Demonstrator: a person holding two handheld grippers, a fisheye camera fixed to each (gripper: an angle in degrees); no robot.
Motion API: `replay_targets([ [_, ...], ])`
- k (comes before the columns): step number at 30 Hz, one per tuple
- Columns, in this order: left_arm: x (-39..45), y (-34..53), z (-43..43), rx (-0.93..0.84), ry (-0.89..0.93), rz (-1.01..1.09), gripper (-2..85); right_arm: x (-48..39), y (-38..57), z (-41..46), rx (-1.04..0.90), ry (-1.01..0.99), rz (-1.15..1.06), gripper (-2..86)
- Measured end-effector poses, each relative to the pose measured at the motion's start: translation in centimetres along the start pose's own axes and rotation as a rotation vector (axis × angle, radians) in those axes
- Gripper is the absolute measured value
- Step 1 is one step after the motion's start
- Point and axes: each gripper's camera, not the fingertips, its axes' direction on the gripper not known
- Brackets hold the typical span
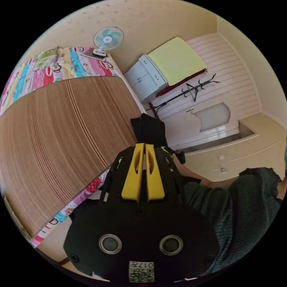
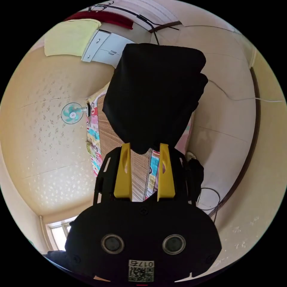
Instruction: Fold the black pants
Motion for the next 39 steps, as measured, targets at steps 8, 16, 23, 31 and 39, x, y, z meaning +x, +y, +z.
replay_targets([
  [8,-5.5,-0.1,-2.8,0.128,0.178,-0.119,-1.0,-17.7,-2.3,-2.3,0.375,0.504,-0.466,4.2],
  [16,-7.2,-5.5,-1.1,0.143,0.116,-0.159,-1.0,-33.0,-6.4,5.3,-0.231,0.096,-1.207,2.6],
  [23,-6.6,-10.5,0.7,0.128,0.144,-0.115,-1.0,-24.2,-9.4,3.7,-0.201,-0.015,-0.915,4.0],
  [31,-7.9,-12.6,1.2,0.101,0.054,-0.184,-0.9,-4.0,-14.9,-3.2,0.102,0.018,-0.09,13.0],
  [39,-5.4,-15.2,3.9,0.014,-0.015,-0.104,2.3,-6.5,-16.9,-3.6,0.132,-0.449,-0.235,5.9],
])
